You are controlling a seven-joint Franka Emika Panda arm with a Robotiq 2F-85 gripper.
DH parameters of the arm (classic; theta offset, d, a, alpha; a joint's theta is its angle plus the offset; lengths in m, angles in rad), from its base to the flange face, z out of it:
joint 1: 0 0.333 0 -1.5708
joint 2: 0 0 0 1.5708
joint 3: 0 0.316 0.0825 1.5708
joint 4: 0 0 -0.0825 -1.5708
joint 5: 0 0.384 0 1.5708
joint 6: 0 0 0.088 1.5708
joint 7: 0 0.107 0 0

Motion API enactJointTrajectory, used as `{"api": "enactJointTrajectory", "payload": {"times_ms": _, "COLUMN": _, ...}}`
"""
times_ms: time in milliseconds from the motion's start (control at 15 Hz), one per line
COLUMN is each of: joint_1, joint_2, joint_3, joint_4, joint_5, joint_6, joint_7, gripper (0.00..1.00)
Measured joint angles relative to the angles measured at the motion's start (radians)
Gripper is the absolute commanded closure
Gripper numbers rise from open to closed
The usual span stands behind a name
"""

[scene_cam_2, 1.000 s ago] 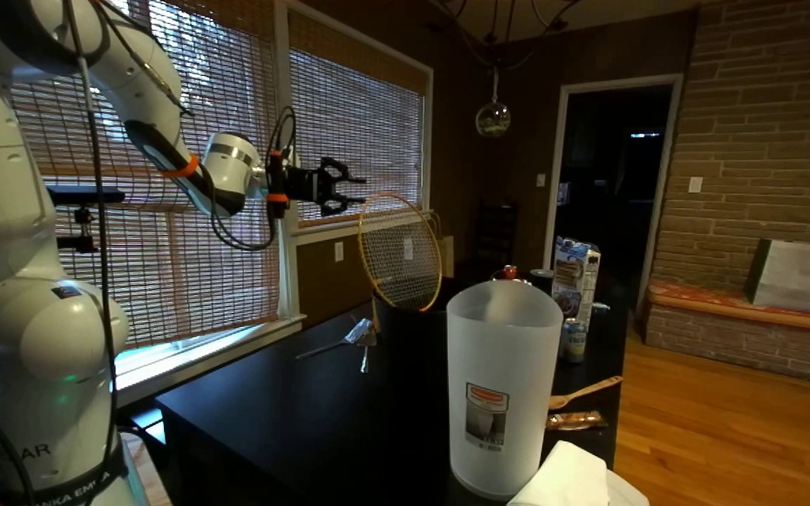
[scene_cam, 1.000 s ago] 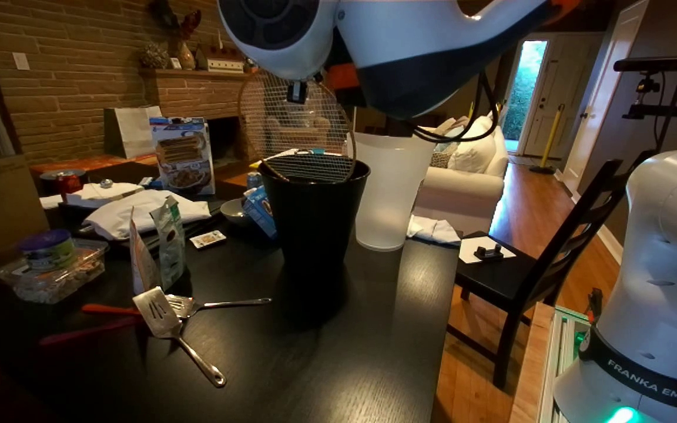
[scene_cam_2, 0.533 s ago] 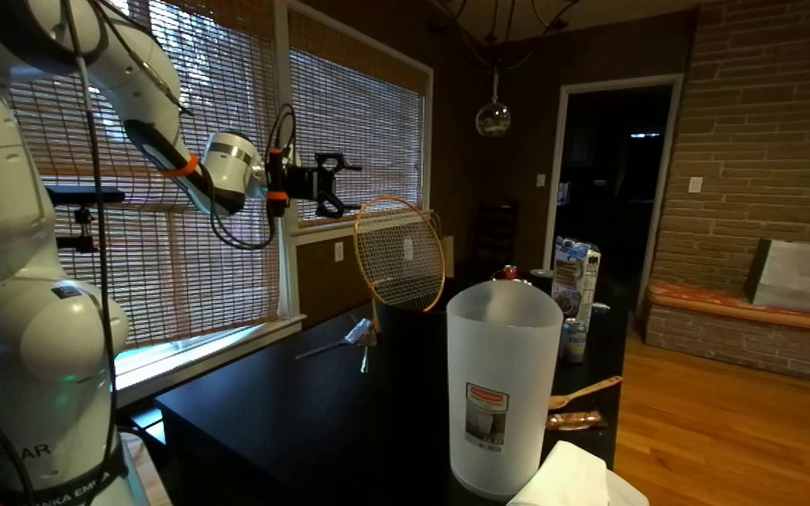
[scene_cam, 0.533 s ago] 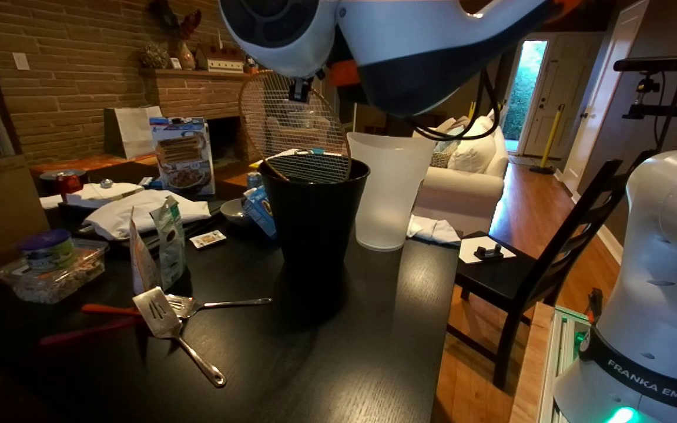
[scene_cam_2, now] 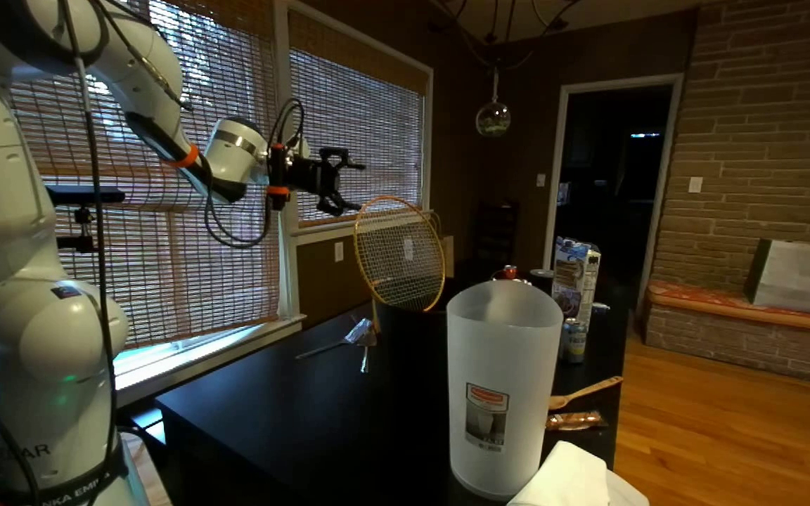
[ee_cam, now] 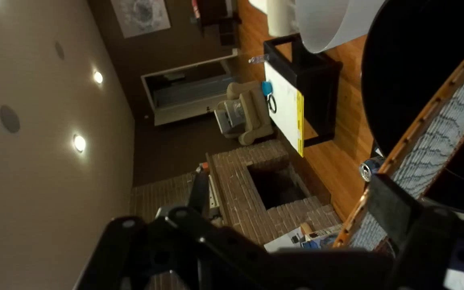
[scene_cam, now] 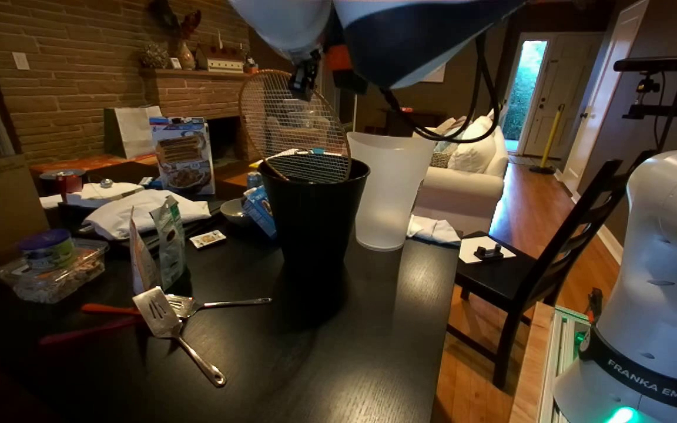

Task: Put the racket in the black bin.

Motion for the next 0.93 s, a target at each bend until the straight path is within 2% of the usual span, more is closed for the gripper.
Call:
{"api": "enactJointTrajectory", "payload": {"times_ms": 600, "joint_1": -0.054, "joint_2": 0.063, "joint_3": -0.05, "joint_4": 0.334, "joint_5": 0.285, "joint_6": -0.123, "joint_7": -0.001, "gripper": 0.0}}
{"api": "enactJointTrajectory", "payload": {"times_ms": 933, "joint_1": -0.075, "joint_2": 0.115, "joint_3": -0.059, "joint_4": 0.496, "joint_5": 0.452, "joint_6": -0.193, "joint_7": 0.045, "gripper": 0.0}}
